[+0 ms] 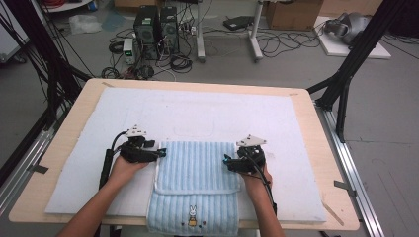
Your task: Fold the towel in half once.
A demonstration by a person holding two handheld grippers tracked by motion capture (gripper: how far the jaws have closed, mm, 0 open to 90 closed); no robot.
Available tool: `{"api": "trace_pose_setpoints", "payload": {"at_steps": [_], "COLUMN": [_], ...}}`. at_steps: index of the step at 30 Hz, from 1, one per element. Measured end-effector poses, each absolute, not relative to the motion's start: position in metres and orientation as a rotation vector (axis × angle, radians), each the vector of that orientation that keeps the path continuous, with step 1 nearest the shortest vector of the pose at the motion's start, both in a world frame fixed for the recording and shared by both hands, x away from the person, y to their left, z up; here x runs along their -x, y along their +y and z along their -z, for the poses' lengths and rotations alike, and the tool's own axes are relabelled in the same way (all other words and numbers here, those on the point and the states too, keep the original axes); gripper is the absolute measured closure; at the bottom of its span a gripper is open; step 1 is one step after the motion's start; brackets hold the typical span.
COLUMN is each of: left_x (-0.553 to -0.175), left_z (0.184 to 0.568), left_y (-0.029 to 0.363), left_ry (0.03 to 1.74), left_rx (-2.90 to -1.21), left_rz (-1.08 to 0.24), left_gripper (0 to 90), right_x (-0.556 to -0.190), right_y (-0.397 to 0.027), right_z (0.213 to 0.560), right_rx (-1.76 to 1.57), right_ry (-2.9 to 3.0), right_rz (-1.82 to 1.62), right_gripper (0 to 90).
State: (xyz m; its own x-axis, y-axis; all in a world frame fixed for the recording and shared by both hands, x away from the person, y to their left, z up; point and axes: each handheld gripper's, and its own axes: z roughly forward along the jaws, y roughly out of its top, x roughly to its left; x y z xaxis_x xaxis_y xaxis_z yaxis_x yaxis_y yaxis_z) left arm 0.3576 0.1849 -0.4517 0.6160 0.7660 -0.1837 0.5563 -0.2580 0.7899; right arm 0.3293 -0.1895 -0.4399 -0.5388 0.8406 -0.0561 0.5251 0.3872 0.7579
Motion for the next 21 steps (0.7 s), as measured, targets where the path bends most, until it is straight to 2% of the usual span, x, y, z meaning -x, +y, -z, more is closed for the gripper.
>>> {"api": "trace_pose_setpoints", "payload": {"at_steps": [3,6,7,8,9,11,12,16,18,21], "left_x": [-0.3575,-0.3563,-0.3559,-0.3555,-0.3549,-0.3547,-0.3553,-0.3612,-0.3625,-0.3645], "left_z": [0.4514,0.4512,0.451,0.4514,0.4512,0.4511,0.4513,0.4521,0.4522,0.4519], "left_y": [0.1822,0.1804,0.1807,0.1798,0.1785,0.1766,0.176,0.1782,0.178,0.1792], "left_ry": [1.04,1.014,0.992,0.967,0.951,0.932,0.939,0.991,1.001,1.021], "left_rx": [-1.97,-1.994,-2.002,-2.005,-2.018,-2.026,-2.018,-1.974,-1.962,-1.931], "left_rz": [-0.325,-0.355,-0.347,-0.332,-0.337,-0.313,-0.301,-0.231,-0.236,-0.249], "left_gripper": [36.0,42.8,48.6,60.1,66.8,79.7,81.3,84.8,85.1,85.2], "right_x": [-0.3351,-0.3389,-0.3397,-0.3398,-0.3399,-0.3397,-0.3394,-0.3374,-0.3387,-0.3399], "right_y": [-0.1888,-0.1874,-0.1876,-0.1877,-0.188,-0.1887,-0.1891,-0.1883,-0.1897,-0.1865], "right_z": [0.4426,0.4481,0.4491,0.4492,0.4492,0.4484,0.4478,0.4448,0.4445,0.4429], "right_rx": [-1.196,-1.225,-1.238,-1.249,-1.25,-1.252,-1.25,-1.238,-1.25,-1.199], "right_ry": [2.24,2.277,2.284,2.283,2.288,2.302,2.306,2.338,2.367,2.387], "right_rz": [-0.975,-0.957,-0.962,-0.967,-0.968,-0.981,-0.988,-1.037,-1.094,-1.091], "right_gripper": [14.1,11.8,11.8,12.0,13.9,21.3,26.1,58.3,79.1,83.0]}}
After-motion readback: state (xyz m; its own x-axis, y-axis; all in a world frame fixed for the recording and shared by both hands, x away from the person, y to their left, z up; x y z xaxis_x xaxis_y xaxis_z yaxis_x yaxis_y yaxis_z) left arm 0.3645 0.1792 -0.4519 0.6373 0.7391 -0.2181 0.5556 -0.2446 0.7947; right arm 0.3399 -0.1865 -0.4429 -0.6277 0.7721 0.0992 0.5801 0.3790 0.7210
